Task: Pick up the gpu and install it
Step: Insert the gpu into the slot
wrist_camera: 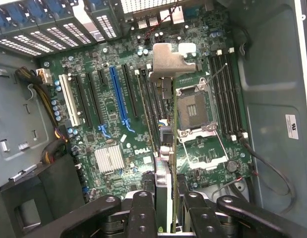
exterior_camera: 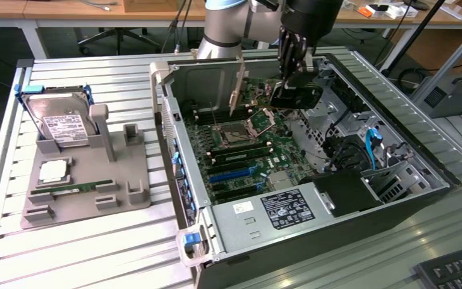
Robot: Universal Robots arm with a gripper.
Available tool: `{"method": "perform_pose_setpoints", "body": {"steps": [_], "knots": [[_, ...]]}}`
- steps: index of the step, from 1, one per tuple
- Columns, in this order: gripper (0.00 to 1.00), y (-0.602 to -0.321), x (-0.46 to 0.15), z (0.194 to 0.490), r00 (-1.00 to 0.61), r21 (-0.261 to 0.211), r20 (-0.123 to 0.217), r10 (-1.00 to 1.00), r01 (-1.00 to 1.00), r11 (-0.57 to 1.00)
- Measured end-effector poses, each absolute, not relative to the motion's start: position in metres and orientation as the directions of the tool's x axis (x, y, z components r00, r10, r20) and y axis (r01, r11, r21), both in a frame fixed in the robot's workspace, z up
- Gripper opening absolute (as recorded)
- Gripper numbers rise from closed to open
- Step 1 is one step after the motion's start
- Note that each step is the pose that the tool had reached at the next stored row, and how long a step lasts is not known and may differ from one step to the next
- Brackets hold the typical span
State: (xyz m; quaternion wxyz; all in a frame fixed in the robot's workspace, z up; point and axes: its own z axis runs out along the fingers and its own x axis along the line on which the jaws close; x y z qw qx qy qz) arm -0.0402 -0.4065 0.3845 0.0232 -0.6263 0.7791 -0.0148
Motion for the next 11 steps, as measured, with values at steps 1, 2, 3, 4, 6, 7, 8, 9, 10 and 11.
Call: {"method": "perform_pose_setpoints", "body": {"steps": [1, 2, 3, 4, 6, 7, 8, 9, 10, 11], "knots": [[0.27, -0.4066, -0.0402, 0.3845, -0.213, -0.052, -0.018, -0.977, -0.976, 0.213], [0.27, -0.4066, -0.0402, 0.3845, -0.211, -0.052, -0.018, -0.977, -0.976, 0.212], [0.27, -0.4067, -0.0402, 0.3845, -0.209, -0.052, -0.018, -0.978, -0.976, 0.209], [0.27, -0.4067, -0.0402, 0.3845, -0.207, -0.052, -0.018, -0.978, -0.977, 0.207], [0.27, -0.4069, -0.0402, 0.3845, -0.203, -0.052, -0.018, -0.979, -0.978, 0.204], [0.27, -0.4070, -0.0402, 0.3845, -0.201, -0.052, -0.018, -0.979, -0.978, 0.201], [0.27, -0.4071, -0.0402, 0.3845, -0.199, -0.052, -0.018, -0.980, -0.978, 0.200], [0.27, -0.4072, -0.0402, 0.3845, -0.197, -0.052, -0.018, -0.980, -0.979, 0.198], [0.27, -0.4073, -0.0402, 0.3845, -0.196, -0.052, -0.018, -0.981, -0.979, 0.196], [0.27, -0.4074, -0.0402, 0.3845, -0.194, -0.052, -0.018, -0.981, -0.979, 0.195]]}}
